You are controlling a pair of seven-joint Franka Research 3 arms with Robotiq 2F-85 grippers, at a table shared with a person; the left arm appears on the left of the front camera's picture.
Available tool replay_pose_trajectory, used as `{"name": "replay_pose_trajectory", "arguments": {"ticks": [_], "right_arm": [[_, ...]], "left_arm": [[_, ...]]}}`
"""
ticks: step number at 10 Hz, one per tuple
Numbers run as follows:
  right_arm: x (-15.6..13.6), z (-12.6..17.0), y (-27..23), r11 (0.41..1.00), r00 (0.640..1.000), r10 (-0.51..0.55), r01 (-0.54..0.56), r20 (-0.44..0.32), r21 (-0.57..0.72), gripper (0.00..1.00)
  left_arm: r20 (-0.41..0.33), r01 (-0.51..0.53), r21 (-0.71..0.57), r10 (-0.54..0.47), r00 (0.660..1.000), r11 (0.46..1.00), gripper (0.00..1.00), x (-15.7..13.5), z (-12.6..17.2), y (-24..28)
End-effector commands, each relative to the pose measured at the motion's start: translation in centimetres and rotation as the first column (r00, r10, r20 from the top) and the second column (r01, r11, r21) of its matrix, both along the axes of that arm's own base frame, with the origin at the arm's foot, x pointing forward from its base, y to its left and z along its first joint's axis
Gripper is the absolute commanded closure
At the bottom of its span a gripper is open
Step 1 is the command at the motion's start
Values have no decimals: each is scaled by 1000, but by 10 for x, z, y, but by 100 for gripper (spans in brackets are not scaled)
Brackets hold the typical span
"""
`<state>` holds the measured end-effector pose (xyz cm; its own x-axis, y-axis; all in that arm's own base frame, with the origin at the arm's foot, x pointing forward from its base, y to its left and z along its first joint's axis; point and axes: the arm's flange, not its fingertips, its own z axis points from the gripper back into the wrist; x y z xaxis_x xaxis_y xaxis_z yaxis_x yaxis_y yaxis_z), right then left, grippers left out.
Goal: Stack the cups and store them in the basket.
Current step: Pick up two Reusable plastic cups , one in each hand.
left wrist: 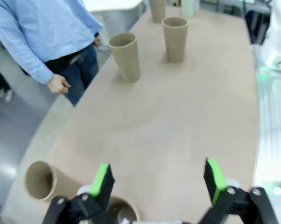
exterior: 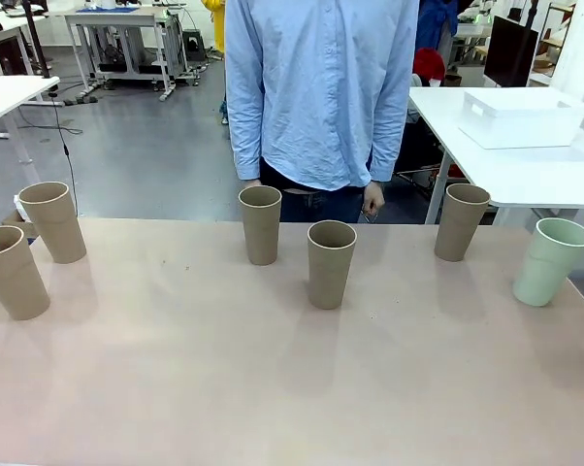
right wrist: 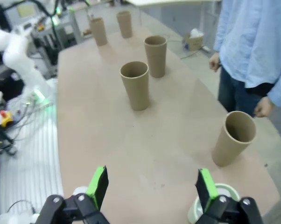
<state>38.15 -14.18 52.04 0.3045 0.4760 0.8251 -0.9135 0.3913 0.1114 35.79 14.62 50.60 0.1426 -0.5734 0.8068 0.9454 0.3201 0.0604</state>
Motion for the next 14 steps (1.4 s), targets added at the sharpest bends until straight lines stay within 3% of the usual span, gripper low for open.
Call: {"name": "replay_pose_trajectory", "arguments": {"ticks": [1, 4, 6, 9, 11, 12, 13, 14], "right_arm": [[45, -5, -33, 997, 998, 61, -61, -5, 48, 0], [78, -42, -87, 982, 994, 101, -104, 30, 157, 0], [80, -74, -123, 958, 994, 98, -109, 54, 264, 0], [65, -117, -139, 912, 988, 73, -120, 135, 392, 0], [59, -135, -128, 903, 982, 55, -125, 179, 411, 0], [62, -141, -123, 903, 986, 13, -84, 169, 422, 0], [60, -132, -137, 913, 991, 60, -104, 122, 395, 0], [60, -132, -137, 913, 991, 60, -104, 122, 395, 0]], "left_arm": [[-44, 116, -8, -116, 992, 993, 0, 21, -2, 52], [-36, 239, -139, -246, 969, 961, 0, 21, -38, 123], [29, 264, -256, -265, 964, 930, 0, 14, -63, 164], [156, 323, -362, -285, 946, 874, 0, 19, -95, 166], [187, 330, -406, -276, 943, 852, 0, 26, -106, 167], [187, 320, -452, -263, 947, 833, 0, 29, -109, 174], [161, 328, -448, -285, 945, 832, 0, 23, -99, 168], [166, 315, -412, -269, 949, 855, 0, 28, -113, 159]]}}
